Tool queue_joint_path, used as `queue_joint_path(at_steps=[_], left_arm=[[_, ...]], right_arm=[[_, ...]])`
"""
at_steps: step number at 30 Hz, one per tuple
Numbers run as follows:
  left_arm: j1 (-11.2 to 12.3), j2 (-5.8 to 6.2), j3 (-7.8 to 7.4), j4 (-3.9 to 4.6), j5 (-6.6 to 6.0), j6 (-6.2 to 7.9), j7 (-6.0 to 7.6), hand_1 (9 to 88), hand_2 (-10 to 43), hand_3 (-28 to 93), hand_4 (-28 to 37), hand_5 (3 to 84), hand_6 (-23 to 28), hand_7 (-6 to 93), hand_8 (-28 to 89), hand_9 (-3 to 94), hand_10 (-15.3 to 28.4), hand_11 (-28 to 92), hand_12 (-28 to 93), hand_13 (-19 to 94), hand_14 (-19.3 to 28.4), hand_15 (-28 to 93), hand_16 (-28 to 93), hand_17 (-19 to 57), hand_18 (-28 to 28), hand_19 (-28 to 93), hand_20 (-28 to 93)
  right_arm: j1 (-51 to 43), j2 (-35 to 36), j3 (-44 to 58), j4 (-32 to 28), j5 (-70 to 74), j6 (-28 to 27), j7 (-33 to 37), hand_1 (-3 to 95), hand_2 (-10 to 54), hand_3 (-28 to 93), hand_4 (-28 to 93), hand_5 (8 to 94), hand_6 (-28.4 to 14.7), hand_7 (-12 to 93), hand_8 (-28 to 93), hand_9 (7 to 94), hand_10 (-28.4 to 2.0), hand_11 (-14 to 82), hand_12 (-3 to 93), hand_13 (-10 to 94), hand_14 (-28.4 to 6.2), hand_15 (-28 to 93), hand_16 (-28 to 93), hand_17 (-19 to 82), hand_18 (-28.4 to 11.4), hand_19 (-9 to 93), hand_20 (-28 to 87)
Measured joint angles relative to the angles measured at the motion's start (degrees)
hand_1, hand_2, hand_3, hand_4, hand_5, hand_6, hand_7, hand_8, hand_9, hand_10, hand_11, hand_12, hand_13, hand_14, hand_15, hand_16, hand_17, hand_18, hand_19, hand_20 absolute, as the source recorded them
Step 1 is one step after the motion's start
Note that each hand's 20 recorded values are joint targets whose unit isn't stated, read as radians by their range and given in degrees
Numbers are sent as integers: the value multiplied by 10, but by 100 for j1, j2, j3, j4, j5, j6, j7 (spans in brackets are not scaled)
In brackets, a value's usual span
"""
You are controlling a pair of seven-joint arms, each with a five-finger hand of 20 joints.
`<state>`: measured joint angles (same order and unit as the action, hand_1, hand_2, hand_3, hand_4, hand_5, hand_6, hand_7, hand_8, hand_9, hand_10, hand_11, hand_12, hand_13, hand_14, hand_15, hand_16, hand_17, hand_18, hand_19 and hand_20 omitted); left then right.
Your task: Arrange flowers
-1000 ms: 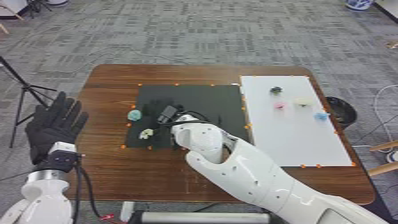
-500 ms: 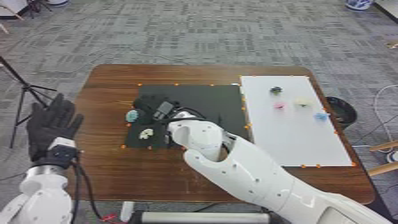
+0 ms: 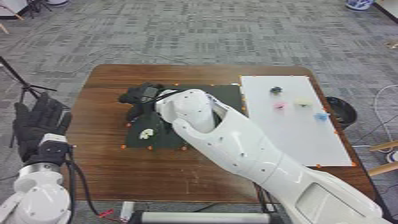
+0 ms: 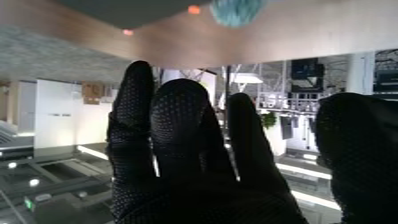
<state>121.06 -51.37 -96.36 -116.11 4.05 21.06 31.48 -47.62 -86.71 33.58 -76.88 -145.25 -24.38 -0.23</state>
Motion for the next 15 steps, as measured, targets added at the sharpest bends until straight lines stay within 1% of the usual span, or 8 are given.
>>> queue_joint_path(at_steps=[2, 4, 8, 10, 15], left_arm=[[10, 11, 20, -2, 36, -87, 0, 267, 223, 518, -283, 353, 64, 95, -88, 236, 120, 157, 59, 157, 77, 127, -39, -57, 81, 192, 107], [-2, 14, 53, -1, 61, -123, 0, 265, 223, 521, -283, 354, 64, 96, -89, 236, 120, 158, 58, 157, 77, 128, -40, -57, 81, 194, 107], [-52, 14, 109, 12, 76, -153, -2, 269, 222, 520, -283, 354, 64, 98, -90, 237, 120, 159, 57, 158, 78, 131, -41, -58, 83, 197, 105], [-83, 14, 134, 27, 77, -176, -6, 267, 221, 524, -283, 354, 65, 98, -90, 237, 120, 160, 56, 158, 78, 131, -42, -57, 82, 197, 105], [-176, 12, 199, 88, 93, -273, -18, 267, 222, 525, -283, 355, 64, 100, -91, 237, 120, 161, 56, 159, 78, 135, -42, -57, 83, 198, 105]], right_arm=[[19, -64, 12, 2, -56, -53, -4, 88, 160, 790, -220, 322, -44, 80, -92, 292, -128, 122, 60, 548, -164, 846, 292, 227, -239, 742, 343], [18, -115, 46, 2, -154, -208, -57, 80, 179, 787, -222, 326, -43, 79, -93, 293, -126, 122, 61, 544, -167, 845, 291, 224, -240, 739, 345], [10, -208, 126, 6, -486, -886, -307, 74, 193, 783, -223, 329, -43, 81, -92, 295, -125, 123, 63, 541, -169, 845, 287, 221, -240, 736, 347], [4, -225, 113, 6, -527, -1133, -338, 71, 195, 784, -224, 330, -44, 81, -92, 295, -125, 123, 64, 541, -169, 845, 286, 221, -240, 735, 348], [-7, -211, -39, 7, -383, -1146, -203, 67, 198, 786, -224, 329, -45, 80, -92, 296, -125, 123, 65, 539, -169, 844, 281, 221, -240, 734, 350]])
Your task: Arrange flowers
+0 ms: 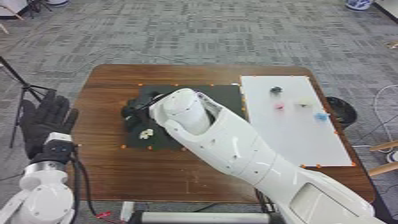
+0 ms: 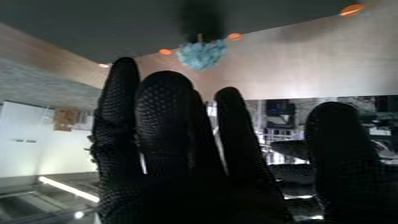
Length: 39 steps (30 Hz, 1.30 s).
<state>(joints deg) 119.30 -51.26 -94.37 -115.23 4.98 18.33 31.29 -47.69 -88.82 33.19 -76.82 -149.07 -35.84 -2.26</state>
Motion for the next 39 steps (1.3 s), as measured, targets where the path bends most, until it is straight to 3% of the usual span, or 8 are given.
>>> queue_joint_path(at_steps=[5, 11, 20, 24, 27, 30, 32, 39], left_arm=[[-24, -3, 40, 31, 27, -97, -40, 268, 223, 522, -283, 355, 65, 102, -91, 237, 121, 161, 56, 159, 78, 135, -43, -57, 83, 199, 105], [-19, -69, -43, 50, 62, -121, -261, 267, 223, 523, -283, 355, 66, 100, -91, 236, 121, 163, 56, 157, 79, 136, -43, -58, 83, 202, 106], [92, -108, -133, 36, 60, -113, -272, 267, 221, 524, -283, 351, 65, 97, -90, 231, 120, 159, 55, 152, 80, 135, -44, -58, 82, 201, 104], [118, -104, -139, 85, 39, -101, -355, 271, 221, 517, -283, 349, 66, 96, -88, 229, 120, 159, 56, 149, 80, 134, -43, -58, 82, 201, 104], [99, -85, -142, 113, -37, -101, -383, 267, 220, 524, -283, 349, 66, 97, -88, 228, 120, 161, 58, 150, 79, 135, -42, -59, 81, 201, 105], [65, -47, -113, 116, -100, -102, -330, 265, 221, 524, -283, 349, 66, 100, -88, 229, 120, 164, 59, 151, 80, 138, -42, -59, 82, 202, 105], [8, -23, -53, 131, -115, -104, -302, 267, 221, 522, -283, 351, 67, 100, -89, 230, 121, 166, 59, 153, 80, 140, -43, -59, 82, 204, 106], [-210, -24, 99, 199, -106, -121, -330, 268, 220, 522, -283, 352, 68, 103, -90, 232, 121, 170, 57, 155, 79, 145, -46, -59, 83, 208, 104]], right_arm=[[-5, 37, -148, -4, 179, 64, 215, 71, 206, 789, -224, 342, -51, 83, -91, 319, -117, 133, 69, 538, -164, 840, 275, 222, -239, 733, 351], [-24, 57, -222, 2, 248, 79, 447, 85, 213, 792, -222, 405, -57, 96, -95, 415, -131, 141, 94, 551, -161, 826, 262, 232, -241, 737, 350], [-20, 135, -368, 23, 299, 335, 1096, 118, 210, 796, -207, 503, -51, 120, -99, 510, -149, 151, 126, 585, -160, 812, 260, 257, -246, 747, 345], [-77, 203, -332, -50, 435, 747, 1228, 135, 200, 796, -198, 526, -49, 132, -100, 525, -156, 150, 136, 597, -157, 808, 268, 266, -250, 755, 342], [-119, 276, -307, -185, 469, 1107, 1233, 138, 197, 807, -195, 478, -49, 121, -104, 456, -145, 125, 122, 592, -156, 813, 278, 258, -241, 748, 336], [-121, 331, -310, -277, 633, 1384, 1200, 127, 204, 815, -201, 387, -56, 90, -101, 352, -128, 123, 87, 568, -160, 824, 283, 242, -239, 745, 331], [-120, 329, -263, -275, 680, 1375, 1025, 123, 206, 817, -203, 352, -60, 77, -99, 326, -125, 129, 73, 560, -163, 826, 280, 234, -239, 742, 329], [-108, 211, -26, -142, 653, 179, 473, 110, 221, 812, -204, 326, -50, 75, -97, 302, -109, 143, 56, 543, -166, 832, 276, 225, -240, 741, 329]])
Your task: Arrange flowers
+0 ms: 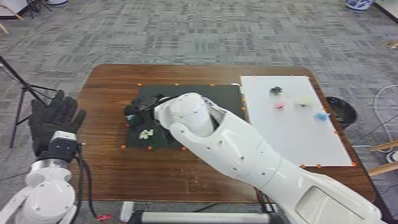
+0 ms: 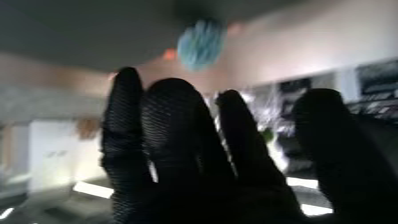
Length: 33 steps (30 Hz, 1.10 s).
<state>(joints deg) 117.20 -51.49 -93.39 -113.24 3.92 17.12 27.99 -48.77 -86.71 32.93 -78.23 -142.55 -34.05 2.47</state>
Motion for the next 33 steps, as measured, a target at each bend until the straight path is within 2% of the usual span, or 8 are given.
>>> queue_joint_path(at_steps=[3, 6, 10, 17, 21, 26, 29, 33], left_arm=[[-86, -14, 55, 74, 22, 10, -49, 267, 220, 524, -283, 353, 68, 104, -91, 233, 122, 172, 57, 156, 81, 147, -46, -59, 83, 209, 104], [-227, -48, 104, 144, 31, 12, -83, 266, 220, 526, -283, 353, 67, 105, -91, 234, 122, 172, 56, 157, 81, 147, -47, -59, 83, 208, 104], [-264, -66, 92, 135, 27, 7, -57, 260, 221, 536, -283, 354, 68, 105, -92, 234, 122, 173, 56, 158, 83, 149, -46, -58, 84, 208, 103], [-2, -81, -69, 32, 6, 3, 38, 261, 220, 537, -283, 354, 68, 107, -92, 234, 121, 175, 56, 159, 84, 152, -46, -59, 86, 213, 104], [27, -86, -64, 35, -2, 6, 59, 259, 219, 541, -283, 353, 68, 107, -92, 234, 121, 175, 56, 160, 84, 153, -45, -59, 86, 213, 104], [-68, -91, 22, 72, 0, 10, 58, 275, 216, 517, -283, 347, 66, 100, -92, 229, 119, 167, 55, 155, 81, 140, -47, -58, 86, 208, 101], [-96, -94, 35, 76, 0, 10, 59, 278, 212, 504, -283, 340, 69, 93, -90, 223, 117, 157, 53, 146, 81, 129, -48, -60, 83, 199, 99], [-104, -42, 111, 76, -87, 10, 154, 258, 211, 530, -283, 332, 74, 78, -86, 221, 120, 149, 52, 142, 78, 119, -46, -58, 79, 188, 96]], right_arm=[[-29, -111, 130, 231, -127, -109, -84, 107, 224, 811, -202, 329, -50, 80, -99, 298, -109, 149, 53, 540, -168, 832, 272, 225, -241, 741, 331], [-61, -180, 187, 359, -510, -75, -121, 111, 225, 804, -201, 383, -51, 92, -100, 369, -122, 146, 67, 548, -165, 832, 264, 231, -242, 744, 335], [-41, -116, -22, 268, -496, 82, 72, 122, 225, 791, -196, 518, -40, 127, -106, 530, -135, 156, 135, 568, -162, 818, 265, 245, -242, 742, 342], [81, 46, -574, -31, -118, 495, 753, 136, 215, 781, -191, 660, -28, 214, -107, 646, -153, 212, 182, 597, -156, 792, 278, 271, -247, 751, 346], [119, 95, -667, -82, -87, 881, 826, 130, 211, 793, -188, 586, -44, 202, -119, 573, -161, 175, 168, 604, -155, 791, 290, 277, -248, 759, 344], [145, 177, -737, -78, 43, 2062, 843, 115, 211, 805, -198, 453, -52, 119, -107, 431, -148, 109, 121, 567, -164, 804, 283, 253, -245, 747, 333], [112, 178, -553, -125, 87, 2033, 577, 118, 215, 810, -194, 458, -58, 117, -103, 427, -157, 122, 117, 578, -165, 802, 273, 262, -254, 755, 332], [74, 259, -526, -450, 193, 1507, 683, 123, 213, 807, -191, 473, -61, 114, -102, 443, -162, 130, 112, 595, -165, 803, 269, 272, -258, 764, 330]])
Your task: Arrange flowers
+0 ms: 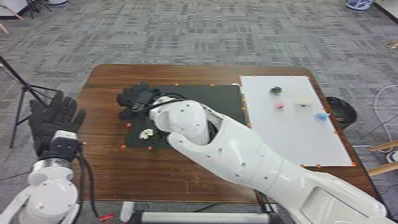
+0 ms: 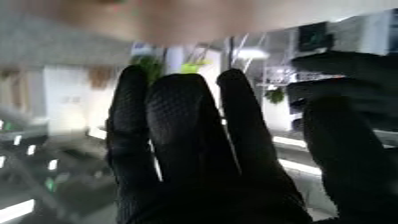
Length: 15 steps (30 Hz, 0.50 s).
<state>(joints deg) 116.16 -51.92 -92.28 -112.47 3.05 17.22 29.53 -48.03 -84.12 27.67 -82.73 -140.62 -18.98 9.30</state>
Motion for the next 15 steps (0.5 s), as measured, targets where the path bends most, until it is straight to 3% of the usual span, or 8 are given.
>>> queue_joint_path(at_steps=[3, 8, 10, 13, 15], left_arm=[[0, 85, 60, 0, -86, 1, 68, 206, 221, 611, -283, 317, 86, 51, -80, 210, 125, 132, 43, 130, 78, 101, -49, -56, 73, 177, 92], [0, 202, 131, 0, -218, 1, 185, 162, 237, 709, -283, 301, 98, 31, -76, 181, 136, 117, 29, 95, 82, 87, -58, -58, 54, 162, 83], [0, 302, 217, 0, -355, 1, 320, 165, 238, 709, -283, 294, 100, 33, -73, 168, 139, 112, 23, 82, 84, 82, -61, -61, 49, 159, 81], [-3, 546, 411, 3, -684, -5, 610, 187, 244, 704, -282, 281, 102, 45, -78, 144, 146, 110, 13, 59, 87, 87, -66, -69, 43, 156, 78], [-28, 668, 442, 79, -771, -61, 644, 224, 250, 700, -283, 285, 102, 68, -87, 156, 152, 141, -1, 65, 97, 123, -84, -70, 44, 177, 74]], right_arm=[[-150, 144, -10, -433, 325, 249, 571, 127, 211, 801, -189, 488, -64, 108, -101, 459, -166, 132, 109, 601, -164, 802, 269, 279, -259, 771, 326], [-659, 421, 345, -1196, 903, 1407, 929, 130, 206, 797, -188, 493, -64, 106, -98, 470, -170, 130, 109, 602, -164, 799, 272, 278, -259, 775, 321], [-834, 540, 518, -1491, 926, 1482, 886, 131, 203, 796, -188, 495, -62, 106, -97, 472, -171, 129, 111, 602, -164, 799, 273, 277, -259, 775, 321], [-977, 725, 647, -1834, 925, 1478, 830, 134, 199, 791, -189, 502, -63, 104, -97, 482, -175, 127, 113, 602, -165, 797, 274, 277, -261, 776, 321], [-1045, 824, 708, -2003, 928, 1478, 814, 135, 197, 788, -189, 510, -64, 104, -96, 493, -176, 130, 115, 605, -165, 796, 273, 278, -261, 778, 321]])
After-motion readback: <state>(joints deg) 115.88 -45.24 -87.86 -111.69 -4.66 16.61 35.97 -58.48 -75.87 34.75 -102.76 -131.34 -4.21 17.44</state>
